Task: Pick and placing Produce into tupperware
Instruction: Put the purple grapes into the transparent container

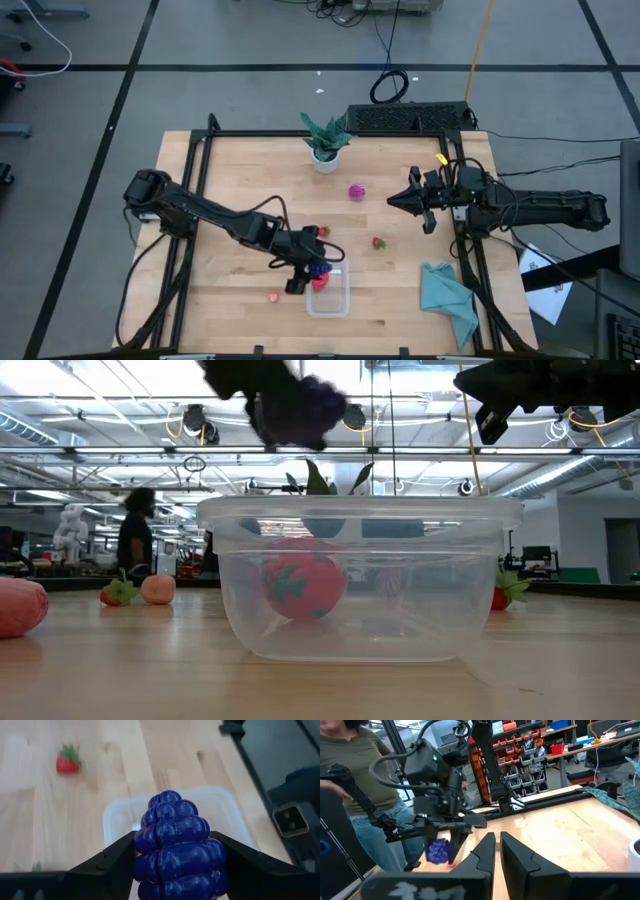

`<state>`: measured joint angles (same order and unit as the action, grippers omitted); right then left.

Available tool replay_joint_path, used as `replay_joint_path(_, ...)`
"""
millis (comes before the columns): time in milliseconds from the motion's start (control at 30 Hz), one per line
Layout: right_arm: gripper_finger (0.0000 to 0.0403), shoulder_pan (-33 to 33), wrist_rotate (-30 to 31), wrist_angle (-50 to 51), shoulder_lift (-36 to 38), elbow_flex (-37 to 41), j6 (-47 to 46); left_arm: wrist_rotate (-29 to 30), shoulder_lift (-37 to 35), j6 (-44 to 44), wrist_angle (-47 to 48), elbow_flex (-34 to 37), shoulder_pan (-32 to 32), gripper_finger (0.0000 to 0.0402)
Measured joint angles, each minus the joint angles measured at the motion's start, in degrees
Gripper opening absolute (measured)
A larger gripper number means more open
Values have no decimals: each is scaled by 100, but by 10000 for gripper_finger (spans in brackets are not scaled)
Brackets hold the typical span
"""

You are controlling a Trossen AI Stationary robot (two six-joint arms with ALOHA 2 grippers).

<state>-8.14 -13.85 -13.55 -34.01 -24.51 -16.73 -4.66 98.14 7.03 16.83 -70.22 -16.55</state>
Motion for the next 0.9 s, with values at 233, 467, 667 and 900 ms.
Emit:
replay_joint_path(233,18,0,0,-154,-71,-4,-56,-119,437,35,195,-295,-35,241)
replay_joint_path(467,18,0,0,-169,-182,2,-57,-83,1061,-200,1132,-1266,-88,241)
replay_joint_path(667,18,0,0,-149,-175,1,-55,-81,1464,-64,1311,-1628,-114,241)
replay_joint_path(900,18,0,1,-266,-128,1,51,-72,1805,-31,1806,-1953,-251,241)
